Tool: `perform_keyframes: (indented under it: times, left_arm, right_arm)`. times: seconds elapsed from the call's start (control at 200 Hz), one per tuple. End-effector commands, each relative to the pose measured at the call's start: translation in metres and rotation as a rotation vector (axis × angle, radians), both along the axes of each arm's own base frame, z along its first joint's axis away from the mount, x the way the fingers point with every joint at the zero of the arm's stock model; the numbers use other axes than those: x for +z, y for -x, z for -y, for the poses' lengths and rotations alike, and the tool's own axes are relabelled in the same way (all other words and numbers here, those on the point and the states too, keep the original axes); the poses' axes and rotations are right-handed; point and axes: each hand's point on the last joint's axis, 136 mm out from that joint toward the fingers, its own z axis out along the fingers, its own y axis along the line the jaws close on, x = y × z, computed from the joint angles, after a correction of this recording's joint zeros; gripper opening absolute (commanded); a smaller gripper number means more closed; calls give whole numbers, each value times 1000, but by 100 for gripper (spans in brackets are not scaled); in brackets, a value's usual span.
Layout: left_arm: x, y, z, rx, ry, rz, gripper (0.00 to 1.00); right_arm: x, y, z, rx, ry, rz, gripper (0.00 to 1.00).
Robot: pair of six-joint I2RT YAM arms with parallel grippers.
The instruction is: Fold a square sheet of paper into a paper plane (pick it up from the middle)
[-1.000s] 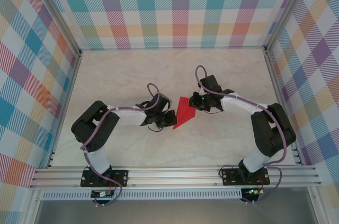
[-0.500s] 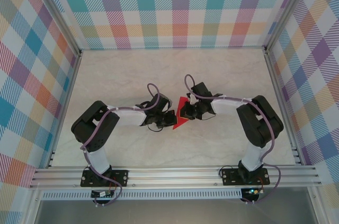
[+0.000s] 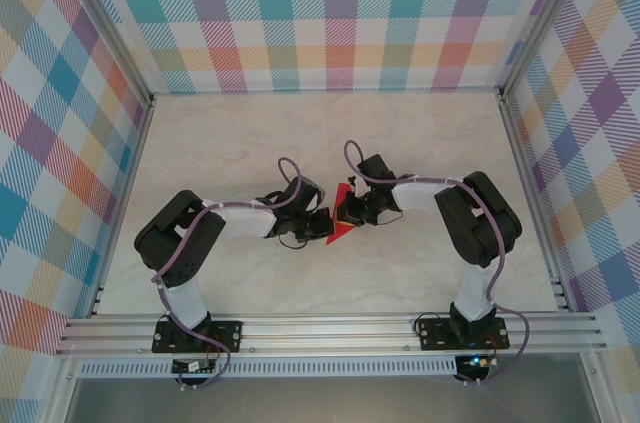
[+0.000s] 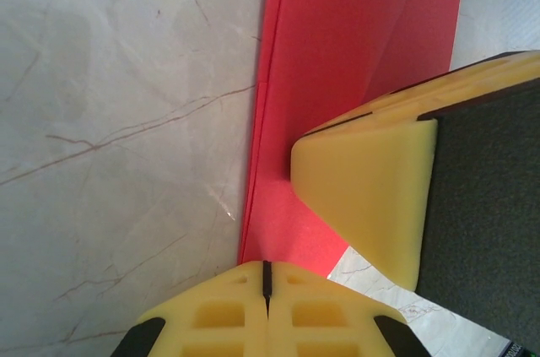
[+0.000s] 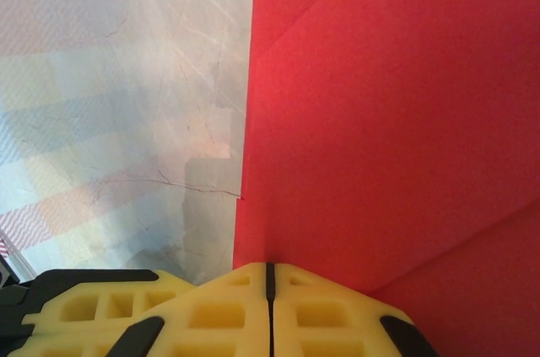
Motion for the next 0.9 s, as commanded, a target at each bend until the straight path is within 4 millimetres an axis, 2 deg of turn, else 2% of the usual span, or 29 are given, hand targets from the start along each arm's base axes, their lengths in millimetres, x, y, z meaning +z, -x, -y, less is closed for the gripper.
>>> perform_keyframes:
  times: [0.0,0.565,0.9]
  left_arm:
    - [-25,23,-24,5,-118,-80,0]
    - [-31,28,-26,-4,-128,-103,0]
    - [-30,29,-26,-5,-125,-101,0]
  right_arm:
    - [-9,-11,6,5,28,24,6]
    - [-16,-59,41,-84,48,44,6]
    - [-22,-93,73,-171,60,51,6]
